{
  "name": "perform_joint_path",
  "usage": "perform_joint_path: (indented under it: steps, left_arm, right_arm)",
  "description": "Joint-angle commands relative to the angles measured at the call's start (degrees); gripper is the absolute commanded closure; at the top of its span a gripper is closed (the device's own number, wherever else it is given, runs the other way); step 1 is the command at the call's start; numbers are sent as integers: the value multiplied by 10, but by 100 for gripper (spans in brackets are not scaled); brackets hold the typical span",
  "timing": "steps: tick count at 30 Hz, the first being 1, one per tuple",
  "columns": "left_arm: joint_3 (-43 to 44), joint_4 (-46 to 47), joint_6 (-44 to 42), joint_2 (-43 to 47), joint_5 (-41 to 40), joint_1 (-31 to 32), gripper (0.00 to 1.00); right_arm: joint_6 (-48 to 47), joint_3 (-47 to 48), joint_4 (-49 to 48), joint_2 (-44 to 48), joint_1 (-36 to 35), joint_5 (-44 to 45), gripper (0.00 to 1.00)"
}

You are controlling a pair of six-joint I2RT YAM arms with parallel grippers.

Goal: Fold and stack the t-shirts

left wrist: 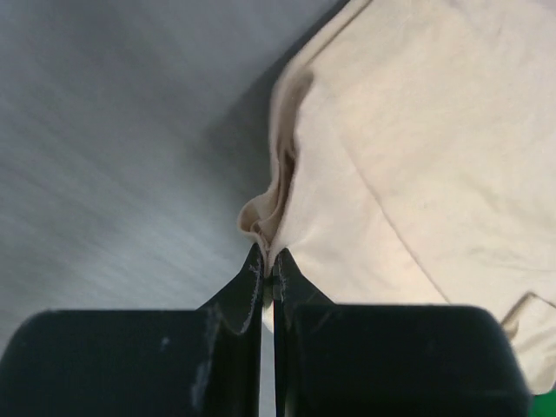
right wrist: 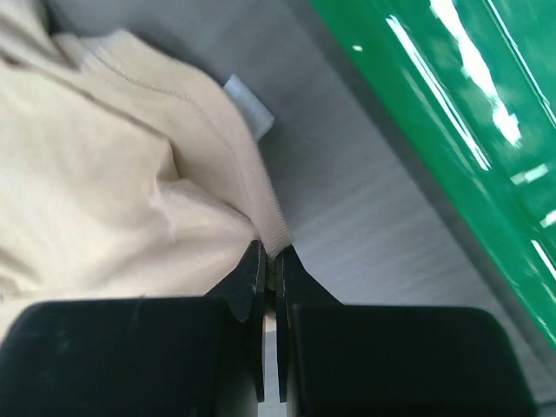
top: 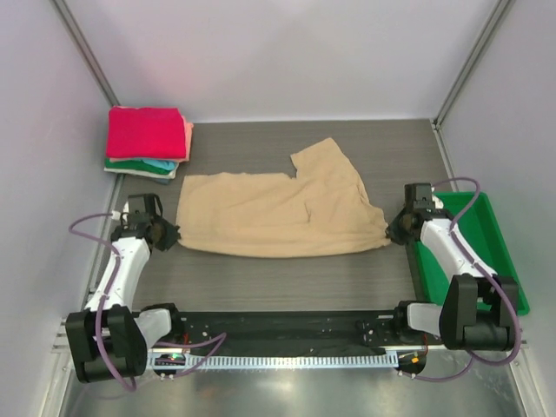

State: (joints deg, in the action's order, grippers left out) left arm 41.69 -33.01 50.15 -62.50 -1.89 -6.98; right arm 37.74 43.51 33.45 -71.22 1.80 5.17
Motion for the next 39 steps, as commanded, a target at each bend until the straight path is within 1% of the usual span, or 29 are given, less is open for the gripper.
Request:
perform_joint_path:
  steps: [1,3,7,10,13,15,16,17,18,19,20,21,22,23,25,26,28,29,31,33,34,35,36,37,38,39]
  left_arm:
    - [-33,-7,-12,39,0,-19,100]
    - [-49,-11,-14,46,0,-26,100]
    - [-57,-23,-23,55,4,-43,100]
    - [-60,-29,-16,66,3,-43,100]
    - [-59,-38,-5,76,1,-44,97]
    - [-58,-55,11,91,-4,-44,92]
    - [-60,-58,14,99,-4,-44,90]
    - [-64,-68,16,118,-7,-44,84]
    - [-67,-72,23,130,-13,-43,77]
    - [-71,-76,28,141,-21,-44,66]
    - [-78,-75,35,159,-19,-44,39]
    - [-76,-79,40,166,-16,-44,31]
    - [-72,-85,43,171,-14,-43,26]
    - [-60,-96,43,176,-10,-44,20]
    - [-36,-118,32,189,-8,-44,17]
    - [-7,-124,24,193,-11,-44,16]
    - [26,-132,-13,212,-14,-44,16]
    - [26,-132,-29,215,-12,-43,16]
    - [44,-130,-76,222,5,-44,15]
    - [49,-137,-96,220,15,-44,15]
    - [46,-138,-102,219,15,-44,15]
    - [42,-130,-103,219,15,-44,15]
    - [37,-122,-103,219,49,-44,15]
    - [31,-102,-105,218,64,-44,15]
    - [27,-93,-110,215,78,-44,15]
    - [24,-87,-112,213,86,-44,15]
  right_arm:
    - [0,-22,-8,58,26,6,99]
    - [-3,-37,-8,69,41,0,99]
    - [-7,-59,-2,87,57,-6,99]
    - [3,-75,0,110,58,-22,99]
    - [8,-81,0,118,58,-30,99]
    - [5,-81,3,121,58,-36,86]
    - [7,-82,5,121,58,-38,77]
    - [9,-82,6,122,58,-40,60]
    - [20,-83,11,127,58,-45,50]
    - [26,-84,11,129,57,-44,28]
    - [35,-86,11,133,58,-45,21]
    - [38,-86,12,139,58,-44,16]
    - [39,-84,12,142,57,-45,12]
    - [40,-81,14,146,58,-45,11]
    - [40,-62,20,162,58,-44,10]
    - [39,-47,19,167,57,-45,10]
    - [31,-18,0,175,56,-89,11]
    - [27,-18,-1,173,54,-98,11]
    - [20,20,-18,162,39,-111,13]
    - [16,66,-30,129,19,-104,14]
    - [10,83,-36,115,-15,-97,13]
    - [-3,101,-41,76,-40,-80,13]
    - [-12,141,-41,55,-66,-26,12]
    - [-20,164,-39,27,-103,-5,10]
    - [-36,186,-35,-27,-118,7,9]
    - [-40,230,-33,-60,-126,17,8]
